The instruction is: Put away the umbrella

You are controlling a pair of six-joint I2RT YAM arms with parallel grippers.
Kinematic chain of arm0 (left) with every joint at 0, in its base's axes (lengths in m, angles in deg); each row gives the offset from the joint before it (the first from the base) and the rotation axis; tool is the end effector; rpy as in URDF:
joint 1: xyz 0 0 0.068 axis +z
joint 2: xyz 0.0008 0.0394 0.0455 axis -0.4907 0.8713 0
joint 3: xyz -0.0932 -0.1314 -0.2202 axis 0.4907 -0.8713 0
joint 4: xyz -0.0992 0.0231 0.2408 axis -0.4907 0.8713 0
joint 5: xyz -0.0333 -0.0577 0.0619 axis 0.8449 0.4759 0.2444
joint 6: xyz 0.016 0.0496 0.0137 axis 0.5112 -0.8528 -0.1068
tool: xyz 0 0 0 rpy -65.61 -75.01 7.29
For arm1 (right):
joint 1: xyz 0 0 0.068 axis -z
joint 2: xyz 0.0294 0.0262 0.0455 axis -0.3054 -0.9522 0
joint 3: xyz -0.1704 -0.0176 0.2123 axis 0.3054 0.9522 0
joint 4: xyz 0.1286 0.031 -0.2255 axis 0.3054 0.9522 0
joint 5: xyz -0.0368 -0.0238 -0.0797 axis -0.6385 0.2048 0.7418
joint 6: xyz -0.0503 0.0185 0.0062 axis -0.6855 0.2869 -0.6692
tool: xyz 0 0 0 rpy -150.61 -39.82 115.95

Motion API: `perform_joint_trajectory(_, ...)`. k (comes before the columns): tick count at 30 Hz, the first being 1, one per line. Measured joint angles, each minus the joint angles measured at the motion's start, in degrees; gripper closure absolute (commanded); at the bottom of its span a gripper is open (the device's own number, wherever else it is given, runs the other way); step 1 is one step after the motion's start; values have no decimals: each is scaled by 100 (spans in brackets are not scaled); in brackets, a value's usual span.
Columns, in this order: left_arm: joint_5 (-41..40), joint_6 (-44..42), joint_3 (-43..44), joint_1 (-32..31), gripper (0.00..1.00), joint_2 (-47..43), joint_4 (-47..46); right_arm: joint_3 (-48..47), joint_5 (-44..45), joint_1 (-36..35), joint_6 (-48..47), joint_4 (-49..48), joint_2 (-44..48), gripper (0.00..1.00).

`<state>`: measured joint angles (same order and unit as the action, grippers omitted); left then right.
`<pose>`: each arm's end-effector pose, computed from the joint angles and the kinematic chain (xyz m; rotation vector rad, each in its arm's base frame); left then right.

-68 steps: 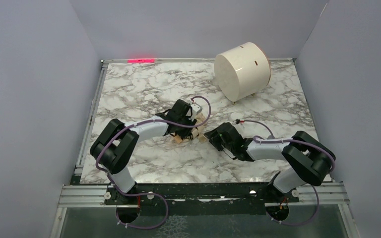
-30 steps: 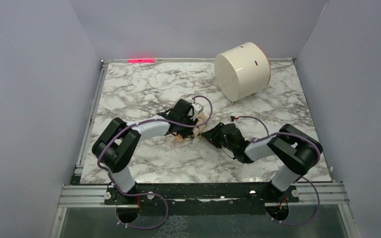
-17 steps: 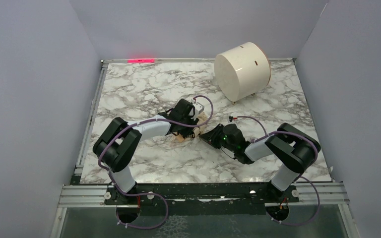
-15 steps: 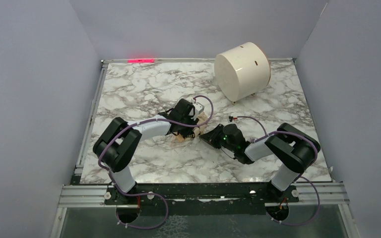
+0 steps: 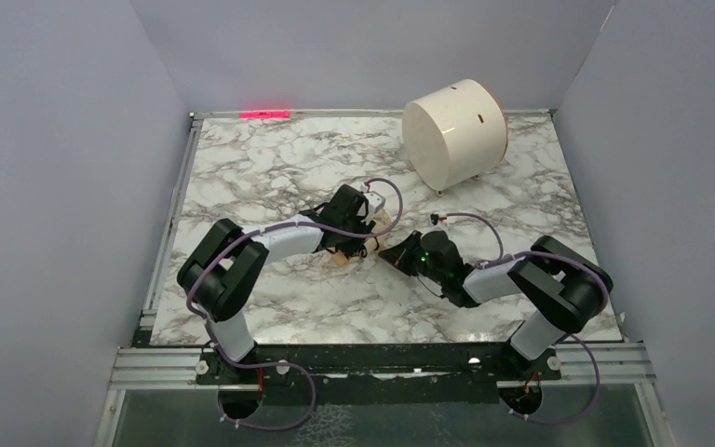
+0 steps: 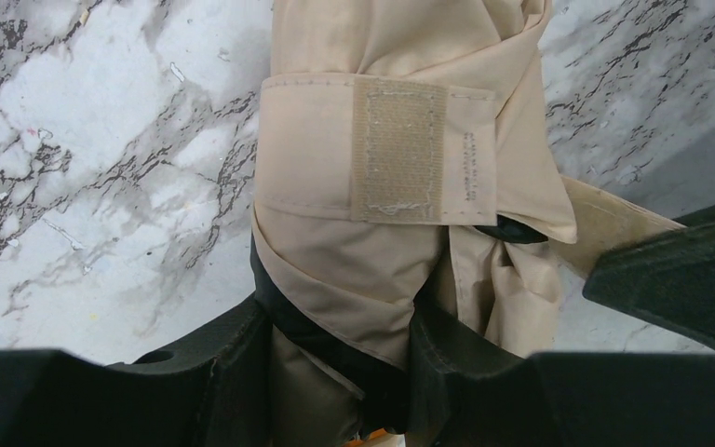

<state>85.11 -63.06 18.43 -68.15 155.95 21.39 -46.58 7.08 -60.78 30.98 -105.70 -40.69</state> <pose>0.2681 -0.2164 0.1576 0.8774 2.3966 -0.2925 0.2013 0.1848 0.1155 0.4595 2.1715 1.0747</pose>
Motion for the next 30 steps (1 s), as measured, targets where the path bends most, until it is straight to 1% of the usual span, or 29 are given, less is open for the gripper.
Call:
perform_joint_trajectory(3,-46,11,42,-26,100,44,-20,37,55,0,-223,90,339,100)
perform_joint_trajectory(8,-59,20,94,-61,100,94,-35,365,210,0,-516,140,903,99)
perform_joint_trajectory(14,-24,37,120,-129,100,131,-83,686,319,44,-667,107,1316,100)
perform_joint_trajectory(18,35,37,120,-155,100,146,-107,918,317,98,-684,-164,1480,100)
perform_joint_trajectory(23,44,33,127,-210,100,153,-122,1029,170,271,-673,-780,1379,100)
perform_joint_trajectory(27,42,33,127,-225,100,155,-131,997,-94,455,-562,-1440,970,100)
perform_joint_trajectory(30,37,31,127,-236,100,155,-129,782,-308,575,-481,-1749,649,100)
